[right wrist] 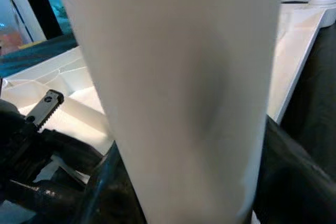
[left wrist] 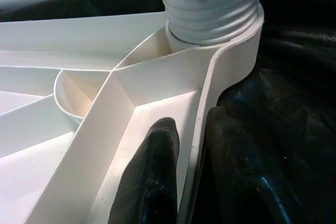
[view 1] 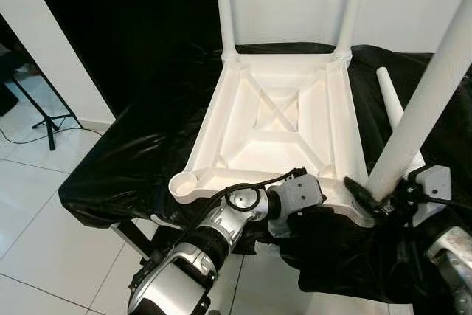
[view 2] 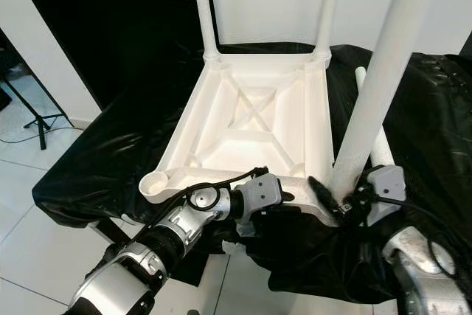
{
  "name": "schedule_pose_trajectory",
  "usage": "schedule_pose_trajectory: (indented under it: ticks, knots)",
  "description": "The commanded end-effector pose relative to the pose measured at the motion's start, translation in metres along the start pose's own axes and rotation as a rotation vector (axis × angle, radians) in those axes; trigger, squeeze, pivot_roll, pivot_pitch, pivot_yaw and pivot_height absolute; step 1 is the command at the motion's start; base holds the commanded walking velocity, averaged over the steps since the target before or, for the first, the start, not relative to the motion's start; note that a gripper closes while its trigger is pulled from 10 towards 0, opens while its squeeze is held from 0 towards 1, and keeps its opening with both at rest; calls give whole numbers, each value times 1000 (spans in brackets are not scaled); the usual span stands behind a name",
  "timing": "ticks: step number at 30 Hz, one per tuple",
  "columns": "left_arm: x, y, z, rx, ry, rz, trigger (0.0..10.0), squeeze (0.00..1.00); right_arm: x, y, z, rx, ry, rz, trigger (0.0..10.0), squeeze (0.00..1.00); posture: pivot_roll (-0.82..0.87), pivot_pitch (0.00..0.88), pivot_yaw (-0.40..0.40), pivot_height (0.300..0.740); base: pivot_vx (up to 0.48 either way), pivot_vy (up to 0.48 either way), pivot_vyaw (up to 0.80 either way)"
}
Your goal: Building children table
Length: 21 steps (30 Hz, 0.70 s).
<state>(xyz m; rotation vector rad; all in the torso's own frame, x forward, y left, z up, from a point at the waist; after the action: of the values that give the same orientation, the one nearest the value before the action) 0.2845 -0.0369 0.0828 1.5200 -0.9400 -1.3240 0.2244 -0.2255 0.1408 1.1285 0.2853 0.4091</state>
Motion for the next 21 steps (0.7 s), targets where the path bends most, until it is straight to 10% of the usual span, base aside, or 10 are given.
schedule_pose_trajectory:
  ticks: [1, 11, 14, 17, 21]
  knots:
    - [-2, -32, 9, -73, -6, -120, 10000, 0, 1, -4, -6, 43, 52, -3, 0, 0, 41, 0, 46, 740, 0, 0, 0]
    - [-1, -30, 8, -73, -1, -117, 10000, 0, -3, -15, -25, 164, 17, -21, 0, 0, 47, 0, 46, 740, 0, 0, 0]
    - [-2, -30, 8, -73, -1, -117, 10000, 0, -2, -17, -33, 203, -111, -28, 0, 0, 46, 0, 47, 740, 0, 0, 0]
    - [-3, -32, 7, -68, 0, -125, 10000, 0, -8, -17, -32, 192, -490, -71, 0, 0, 56, 0, 46, 740, 0, 0, 0]
    - [-6, -32, 5, -69, 8, -124, 10000, 0, -17, -18, -33, 183, -611, -117, 0, 0, 77, 0, 41, 740, 0, 0, 0]
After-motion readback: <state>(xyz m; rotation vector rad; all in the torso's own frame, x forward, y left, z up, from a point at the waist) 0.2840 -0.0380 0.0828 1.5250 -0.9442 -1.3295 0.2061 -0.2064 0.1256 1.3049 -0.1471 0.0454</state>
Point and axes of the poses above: a point about 5 cm out from each wrist's last joint towards the gripper, its own x axis pointing out of the wrist towards the gripper, its own y axis along the axis of the wrist's last joint, z = x × y, the point moved 1 cm from there along x, pointing out of the wrist towards the gripper, and after that the axes turned 14 degrees about -x, right-handed, at the moved point
